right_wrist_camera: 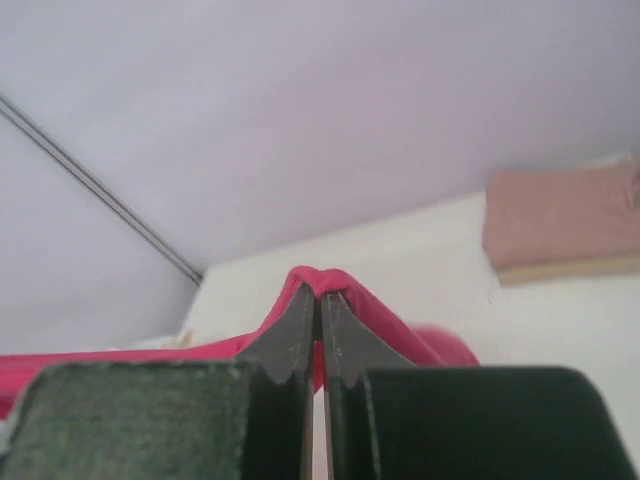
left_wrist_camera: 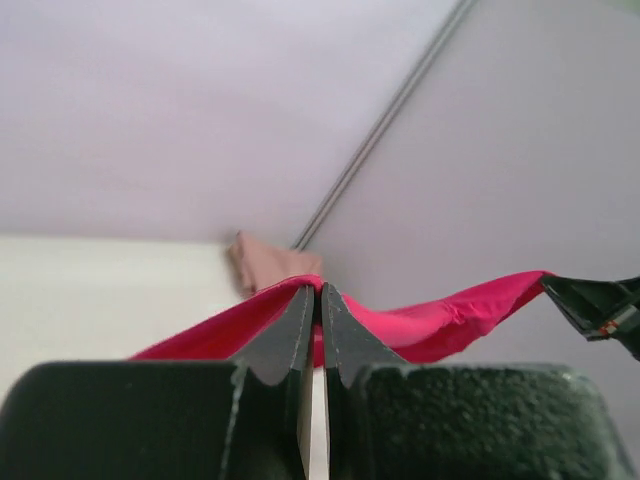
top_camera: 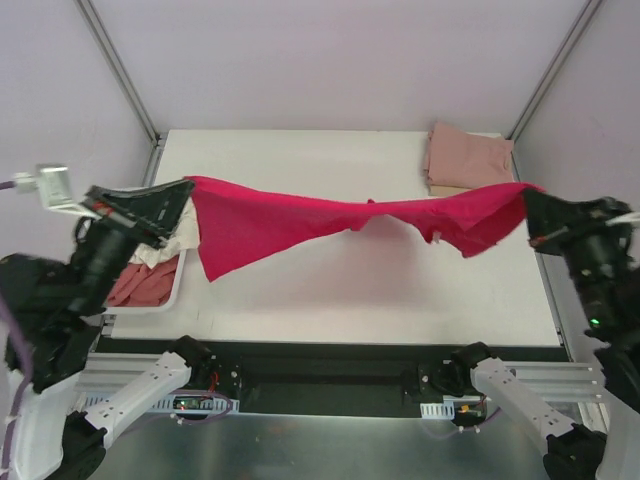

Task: Fold and stack the t-shirts
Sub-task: Flatten out the tshirt

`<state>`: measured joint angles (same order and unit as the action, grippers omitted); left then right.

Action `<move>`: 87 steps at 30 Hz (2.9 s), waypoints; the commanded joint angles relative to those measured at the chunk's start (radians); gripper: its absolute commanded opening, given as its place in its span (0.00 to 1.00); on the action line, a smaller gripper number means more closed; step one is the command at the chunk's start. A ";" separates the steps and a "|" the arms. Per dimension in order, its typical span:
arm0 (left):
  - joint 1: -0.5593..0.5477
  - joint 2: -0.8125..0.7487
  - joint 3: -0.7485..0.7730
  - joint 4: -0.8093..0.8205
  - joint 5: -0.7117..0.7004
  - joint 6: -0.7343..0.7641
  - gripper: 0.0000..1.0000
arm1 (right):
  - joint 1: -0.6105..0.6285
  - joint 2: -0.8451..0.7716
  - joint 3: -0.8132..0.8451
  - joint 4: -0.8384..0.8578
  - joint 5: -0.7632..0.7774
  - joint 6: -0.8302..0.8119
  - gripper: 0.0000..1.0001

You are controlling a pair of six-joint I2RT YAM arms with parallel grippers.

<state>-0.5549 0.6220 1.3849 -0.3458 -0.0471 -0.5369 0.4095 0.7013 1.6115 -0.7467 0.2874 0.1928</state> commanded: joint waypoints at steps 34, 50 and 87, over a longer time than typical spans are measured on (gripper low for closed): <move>0.177 0.946 -0.132 0.125 -0.442 0.014 0.00 | -0.190 0.957 -0.082 0.409 -0.073 -0.227 0.01; 0.346 1.385 0.149 0.125 -0.252 0.014 0.00 | -0.205 1.342 0.214 0.268 -0.077 -0.197 0.01; 0.395 1.369 0.283 0.102 -0.116 0.104 0.98 | -0.176 1.514 0.527 0.159 -0.225 -0.138 0.89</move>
<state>-0.1509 2.0716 1.6238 -0.2340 -0.2604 -0.4225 0.2298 2.3371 2.1609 -0.5602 0.0616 0.0872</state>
